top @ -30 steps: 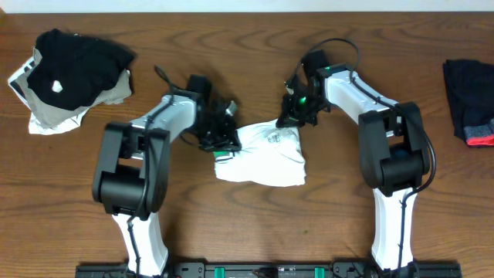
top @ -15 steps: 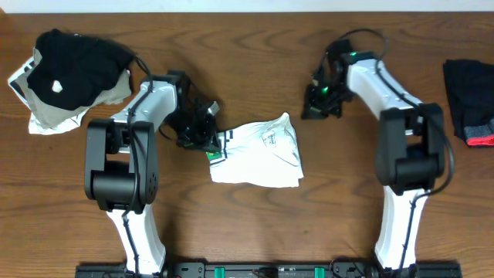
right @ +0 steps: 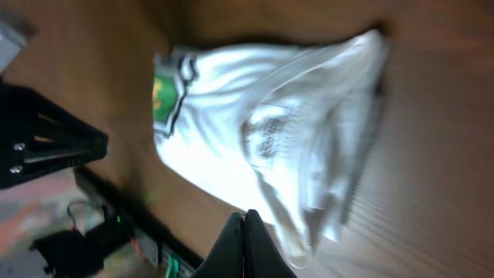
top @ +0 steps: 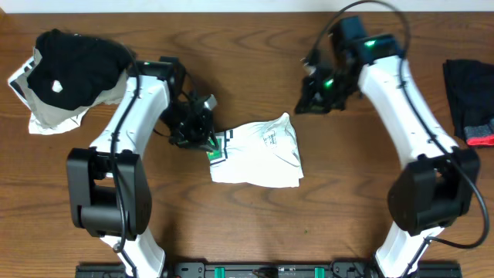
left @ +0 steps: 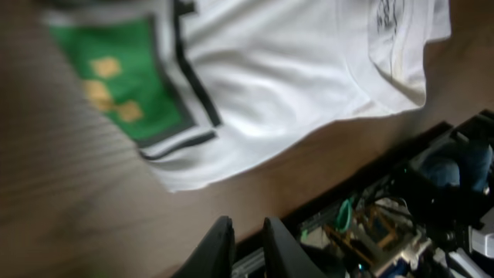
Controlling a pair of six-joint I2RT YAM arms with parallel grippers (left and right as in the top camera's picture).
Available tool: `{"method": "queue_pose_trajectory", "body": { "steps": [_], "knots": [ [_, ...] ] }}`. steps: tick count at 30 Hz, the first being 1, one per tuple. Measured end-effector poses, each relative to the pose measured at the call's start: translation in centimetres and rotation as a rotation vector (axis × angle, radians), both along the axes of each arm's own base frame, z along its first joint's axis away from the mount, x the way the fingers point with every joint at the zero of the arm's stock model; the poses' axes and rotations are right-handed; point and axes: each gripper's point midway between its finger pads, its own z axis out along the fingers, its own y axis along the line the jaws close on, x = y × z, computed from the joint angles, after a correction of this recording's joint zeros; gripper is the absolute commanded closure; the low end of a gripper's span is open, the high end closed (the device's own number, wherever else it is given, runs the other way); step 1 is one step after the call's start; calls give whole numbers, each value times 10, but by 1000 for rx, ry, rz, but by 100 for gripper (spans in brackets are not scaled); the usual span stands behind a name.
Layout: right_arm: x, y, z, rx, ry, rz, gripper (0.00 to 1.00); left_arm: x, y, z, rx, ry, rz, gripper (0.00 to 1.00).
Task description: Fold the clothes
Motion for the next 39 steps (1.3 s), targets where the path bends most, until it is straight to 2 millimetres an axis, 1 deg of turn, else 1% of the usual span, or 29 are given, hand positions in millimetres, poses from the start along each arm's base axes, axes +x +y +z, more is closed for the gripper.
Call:
{"method": "queue_pose_trajectory", "body": {
  "steps": [1, 4, 8, 11, 17, 22, 27, 30, 39],
  "knots": [
    [-6, 6, -6, 10, 12, 22, 99, -3, -5, -1, -3, 7, -10, 94],
    [-28, 25, -31, 53, 61, 81, 99, -19, -20, -12, -13, 30, -60, 94],
    [-47, 35, -62, 127, 114, 102, 99, -39, -40, -31, -46, 50, -115, 94],
    [-61, 37, -78, 173, 155, 102, 99, -42, -49, -40, -85, 36, -122, 94],
    [-75, 39, -100, 232, 167, 100, 98, -42, -53, -58, -114, 13, -95, 94],
    [-79, 37, -114, 230, 172, 74, 95, -41, -51, -72, -107, -13, -84, 94],
    [-77, 29, -120, 203, 177, 44, 96, -39, -41, -89, -80, -42, -60, 93],
    [-74, 23, -123, 173, 177, 22, 95, -39, -32, -94, -67, -33, -31, 93],
    [-71, 6, -131, 101, 198, -33, 96, -37, -6, -100, -58, 2, 71, 93]
  ]
}}
